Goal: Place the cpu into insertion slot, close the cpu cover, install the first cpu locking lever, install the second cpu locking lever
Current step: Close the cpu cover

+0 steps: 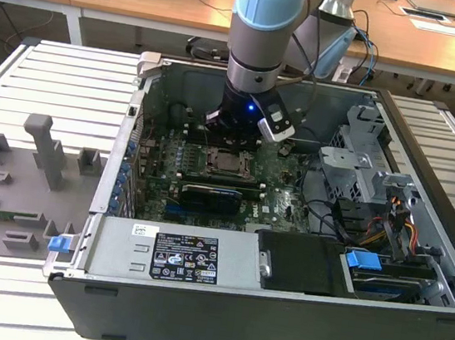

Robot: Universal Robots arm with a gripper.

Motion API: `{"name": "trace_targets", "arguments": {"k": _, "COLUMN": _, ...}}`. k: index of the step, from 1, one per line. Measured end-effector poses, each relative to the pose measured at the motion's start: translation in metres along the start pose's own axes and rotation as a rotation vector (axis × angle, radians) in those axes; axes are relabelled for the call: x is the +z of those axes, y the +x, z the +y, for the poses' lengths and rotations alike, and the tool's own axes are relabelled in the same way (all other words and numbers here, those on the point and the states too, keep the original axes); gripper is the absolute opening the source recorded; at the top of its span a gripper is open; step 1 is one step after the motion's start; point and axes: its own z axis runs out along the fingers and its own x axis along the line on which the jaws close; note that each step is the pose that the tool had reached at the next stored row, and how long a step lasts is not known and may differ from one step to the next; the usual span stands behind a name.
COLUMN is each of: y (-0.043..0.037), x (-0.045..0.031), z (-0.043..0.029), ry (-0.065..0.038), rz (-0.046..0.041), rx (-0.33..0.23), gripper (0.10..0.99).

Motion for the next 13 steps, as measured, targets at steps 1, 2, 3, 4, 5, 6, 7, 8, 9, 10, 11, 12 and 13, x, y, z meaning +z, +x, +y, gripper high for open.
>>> {"name": "trace_targets", "arguments": {"k": 1, "y": -0.0007, "x": 0.0000, "z": -0.0001, "ry": 0.000, "rz": 0.0000, "rx": 0.000, "gripper": 0.106}}
{"name": "trace_targets", "arguments": {"k": 2, "y": -0.0016, "x": 0.0001, "z": -0.0002, "ry": 0.000, "rz": 0.0000, "rx": 0.000, "gripper": 0.106}}
{"name": "trace_targets", "arguments": {"k": 3, "y": -0.0022, "x": 0.0000, "z": -0.0003, "ry": 0.000, "rz": 0.0000, "rx": 0.000, "gripper": 0.106}}
{"name": "trace_targets", "arguments": {"k": 4, "y": -0.0023, "x": 0.0000, "z": -0.0003, "ry": 0.000, "rz": 0.0000, "rx": 0.000, "gripper": 0.106}}
{"name": "trace_targets", "arguments": {"k": 5, "y": -0.0024, "x": 0.0001, "z": -0.0003, "ry": 0.000, "rz": 0.0000, "rx": 0.000, "gripper": 0.106}}
{"name": "trace_targets", "arguments": {"k": 6, "y": -0.0024, "x": 0.0001, "z": -0.0004, "ry": 0.000, "rz": 0.0000, "rx": 0.000, "gripper": 0.106}}
{"name": "trace_targets", "arguments": {"k": 7, "y": -0.0024, "x": 0.0001, "z": -0.0005, "ry": 0.000, "rz": 0.0001, "rx": 0.000, "gripper": 0.106}}
{"name": "trace_targets", "arguments": {"k": 8, "y": -0.0023, "x": 0.0000, "z": -0.0006, "ry": 0.000, "rz": 0.0001, "rx": 0.000, "gripper": 0.106}}
{"name": "trace_targets", "arguments": {"k": 9, "y": -0.0023, "x": 0.0001, "z": -0.0006, "ry": 0.000, "rz": 0.0002, "rx": -0.001, "gripper": 0.106}}
{"name": "trace_targets", "arguments": {"k": 10, "y": -0.0023, "x": 0.0000, "z": -0.0007, "ry": 0.000, "rz": 0.0004, "rx": -0.002, "gripper": 0.106}}
{"name": "trace_targets", "arguments": {"k": 11, "y": -0.0022, "x": 0.0000, "z": -0.0008, "ry": 0.000, "rz": 0.0004, "rx": -0.002, "gripper": 0.106}}
{"name": "trace_targets", "arguments": {"k": 12, "y": -0.0021, "x": 0.0000, "z": -0.0009, "ry": 0.000, "rz": 0.0004, "rx": -0.003, "gripper": 0.106}}
{"name": "trace_targets", "arguments": {"k": 13, "y": -0.0020, "x": 0.0000, "z": -0.0010, "ry": 0.000, "rz": 0.0005, "rx": -0.003, "gripper": 0.106}}
